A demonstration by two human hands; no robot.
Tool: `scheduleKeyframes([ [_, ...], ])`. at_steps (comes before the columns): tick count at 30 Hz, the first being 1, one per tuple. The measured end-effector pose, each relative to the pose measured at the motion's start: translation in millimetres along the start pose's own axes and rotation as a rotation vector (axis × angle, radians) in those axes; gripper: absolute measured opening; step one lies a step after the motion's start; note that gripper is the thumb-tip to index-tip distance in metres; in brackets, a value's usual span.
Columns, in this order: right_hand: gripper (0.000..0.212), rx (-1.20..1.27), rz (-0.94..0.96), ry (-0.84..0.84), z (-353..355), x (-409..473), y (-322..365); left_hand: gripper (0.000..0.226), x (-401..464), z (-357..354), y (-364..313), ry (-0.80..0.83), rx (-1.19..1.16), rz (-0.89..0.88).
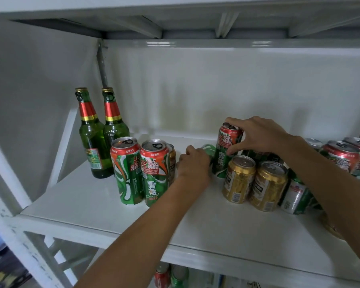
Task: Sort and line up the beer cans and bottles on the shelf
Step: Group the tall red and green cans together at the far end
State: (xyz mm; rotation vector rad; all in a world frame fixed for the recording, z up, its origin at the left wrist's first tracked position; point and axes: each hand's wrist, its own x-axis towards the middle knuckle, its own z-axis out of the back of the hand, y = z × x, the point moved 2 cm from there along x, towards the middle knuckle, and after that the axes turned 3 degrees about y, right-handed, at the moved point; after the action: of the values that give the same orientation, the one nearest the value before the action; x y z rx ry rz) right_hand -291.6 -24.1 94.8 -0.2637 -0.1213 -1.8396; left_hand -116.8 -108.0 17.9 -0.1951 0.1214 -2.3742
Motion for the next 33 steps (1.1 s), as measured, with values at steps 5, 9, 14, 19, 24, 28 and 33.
scheduleKeyframes([
  [5, 0.097, 0.010, -0.002, 0.011, -0.4, 1.7, 0.6, 0.052, -25.2, 24.4, 0.6, -0.093, -0.088, -0.050],
  [9, 0.092, 0.003, -0.014, 0.020, -1.2, 2.4, 3.3, 0.049, -30.1, 43.6, 0.0, -0.161, -0.192, -0.071],
  [14, 0.092, -0.023, -0.015, 0.007, -1.5, 0.8, 4.0, 0.055, -17.4, 60.6, 0.9, -0.194, -0.244, -0.052],
  [19, 0.089, -0.029, 0.002, 0.001, -2.0, -3.3, 8.0, 0.053, 9.3, 61.3, 6.8, -0.207, -0.264, -0.021],
  [24, 0.088, -0.058, -0.017, 0.027, 0.0, -2.5, 9.7, 0.050, 40.7, 49.5, 9.7, -0.137, -0.373, -0.106],
  [28, 0.083, 0.060, -0.117, -0.019, 3.7, -5.1, 10.2, 0.064, 55.8, 42.0, 16.7, -0.104, -0.507, -0.095],
  [33, 0.068, 0.091, -0.240, -0.160, 9.2, -18.4, 7.4, 0.065, 37.9, 44.2, 9.8, -0.122, -0.731, -0.038],
])
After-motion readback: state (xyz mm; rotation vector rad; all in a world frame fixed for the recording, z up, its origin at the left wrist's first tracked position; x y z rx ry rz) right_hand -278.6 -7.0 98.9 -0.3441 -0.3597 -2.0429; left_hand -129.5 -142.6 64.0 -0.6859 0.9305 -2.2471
